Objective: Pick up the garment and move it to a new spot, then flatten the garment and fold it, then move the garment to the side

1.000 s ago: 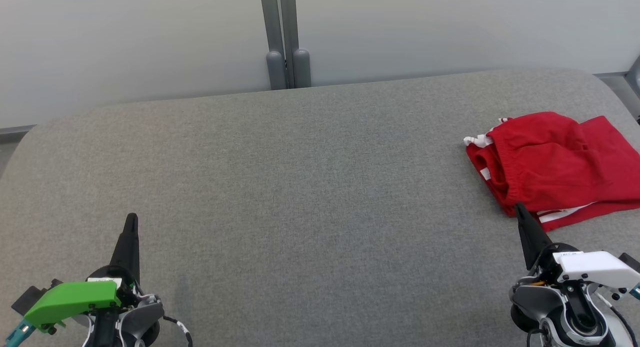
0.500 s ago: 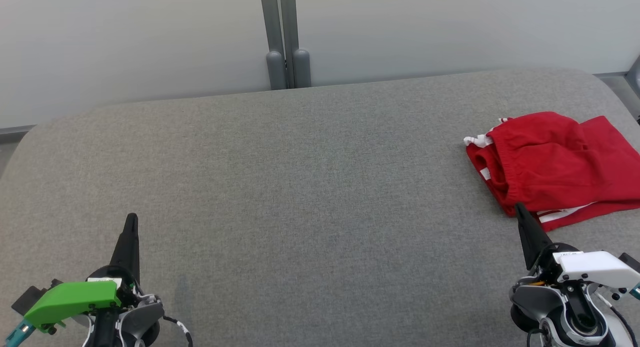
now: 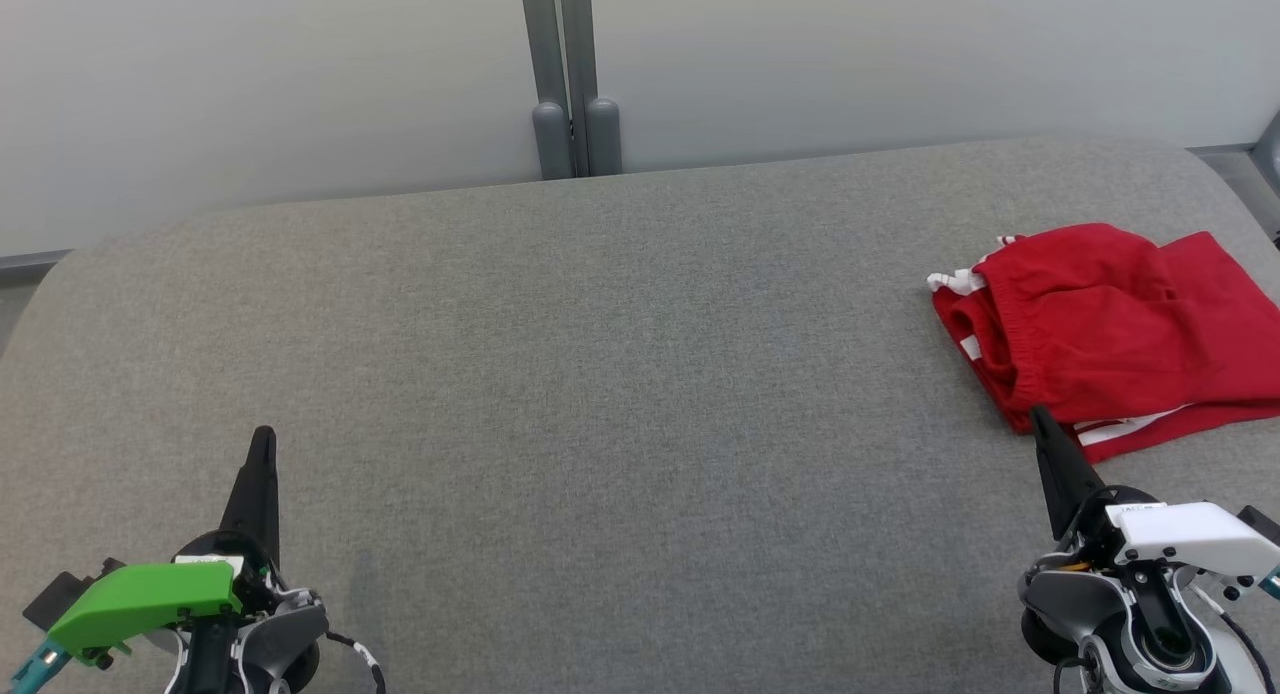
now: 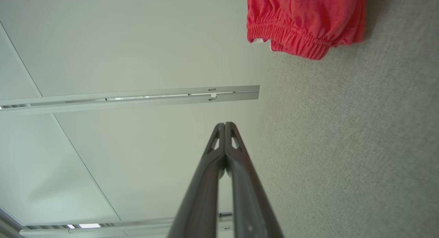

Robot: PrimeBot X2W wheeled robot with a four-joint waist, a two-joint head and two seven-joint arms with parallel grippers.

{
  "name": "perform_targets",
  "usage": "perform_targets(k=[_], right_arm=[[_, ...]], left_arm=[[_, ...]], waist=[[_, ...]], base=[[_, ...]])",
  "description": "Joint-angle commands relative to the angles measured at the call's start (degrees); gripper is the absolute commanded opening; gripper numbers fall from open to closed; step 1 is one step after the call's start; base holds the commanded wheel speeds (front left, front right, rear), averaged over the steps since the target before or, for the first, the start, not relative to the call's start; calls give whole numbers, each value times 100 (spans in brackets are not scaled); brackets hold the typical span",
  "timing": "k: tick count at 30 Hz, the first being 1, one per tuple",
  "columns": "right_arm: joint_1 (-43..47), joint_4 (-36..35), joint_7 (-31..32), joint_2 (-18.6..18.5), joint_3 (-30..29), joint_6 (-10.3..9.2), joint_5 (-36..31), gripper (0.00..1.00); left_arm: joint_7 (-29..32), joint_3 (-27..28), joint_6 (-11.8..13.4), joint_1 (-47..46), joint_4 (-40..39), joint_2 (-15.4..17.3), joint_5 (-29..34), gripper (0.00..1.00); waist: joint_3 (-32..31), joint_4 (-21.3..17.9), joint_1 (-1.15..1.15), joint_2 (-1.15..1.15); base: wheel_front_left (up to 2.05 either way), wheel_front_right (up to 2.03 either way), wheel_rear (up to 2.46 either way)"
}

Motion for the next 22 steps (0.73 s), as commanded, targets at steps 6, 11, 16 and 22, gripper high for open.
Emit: perform_targets(k=[6, 11, 16, 22], right_arm=[[-65, -17, 29, -4, -11, 4, 27, 0], [-65, -17, 29, -4, -11, 4, 27, 0], [-65, -17, 29, -4, -12, 4, 27, 0], [-65, -17, 29, -4, -12, 4, 27, 0]], left_arm=[[27, 17, -22, -74, -7, 4, -8, 0], [27, 17, -22, -74, -7, 4, -8, 0], [27, 15, -22, -74, -7, 4, -8, 0], [27, 15, -22, -74, -7, 4, -8, 0]], waist=[[0, 0, 0, 0], [0, 0, 0, 0], [0, 0, 0, 0], [0, 0, 0, 0]], base=[[0, 0, 0], [0, 0, 0], [0, 0, 0], [0, 0, 0]])
